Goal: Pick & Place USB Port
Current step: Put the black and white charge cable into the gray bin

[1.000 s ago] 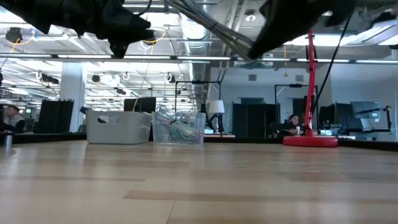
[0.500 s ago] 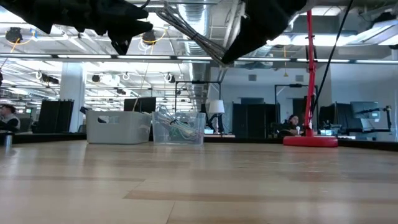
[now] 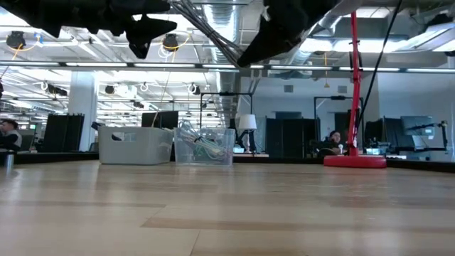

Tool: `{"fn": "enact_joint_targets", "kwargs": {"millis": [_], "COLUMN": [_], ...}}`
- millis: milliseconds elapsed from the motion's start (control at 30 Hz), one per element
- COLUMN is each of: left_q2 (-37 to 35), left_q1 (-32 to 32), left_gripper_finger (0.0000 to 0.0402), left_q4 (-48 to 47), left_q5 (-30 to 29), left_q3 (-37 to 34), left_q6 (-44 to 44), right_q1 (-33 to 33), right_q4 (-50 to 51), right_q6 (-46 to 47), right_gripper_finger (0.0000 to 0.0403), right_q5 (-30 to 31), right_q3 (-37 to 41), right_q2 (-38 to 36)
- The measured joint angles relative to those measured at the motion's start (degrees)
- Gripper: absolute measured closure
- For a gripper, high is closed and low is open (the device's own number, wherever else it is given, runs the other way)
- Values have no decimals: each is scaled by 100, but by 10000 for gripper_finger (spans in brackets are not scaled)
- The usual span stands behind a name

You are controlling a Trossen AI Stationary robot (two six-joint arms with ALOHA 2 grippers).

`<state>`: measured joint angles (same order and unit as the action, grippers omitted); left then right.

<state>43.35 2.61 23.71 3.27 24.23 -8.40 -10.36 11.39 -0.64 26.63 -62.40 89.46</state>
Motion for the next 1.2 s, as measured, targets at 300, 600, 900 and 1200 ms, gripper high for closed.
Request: {"fn": "enact_joint_targets", "kwargs": {"millis": [300,600,900,1200], "left_q2": [22,75,424,772], "left_q1": [0,0,-4,-4], "left_gripper_finger": [220,230,298,362], "left_q4": [140,235,487,1087], "left_q5": [0,-173,-175,-286], "left_q3": [0,0,2,0], "left_q6": [0,2,2,73], "right_q1": [164,191,224,219], "right_q4": [-558,-831,-1073,-1062], "right_q6": [-145,-252,-254,-260], "right_gripper_finger": [402,402,402,402], "right_q5": [-305,-586,-740,-774], "right_q3": [-12,5,1,0], "right_q2": [264,371,449,449]}}
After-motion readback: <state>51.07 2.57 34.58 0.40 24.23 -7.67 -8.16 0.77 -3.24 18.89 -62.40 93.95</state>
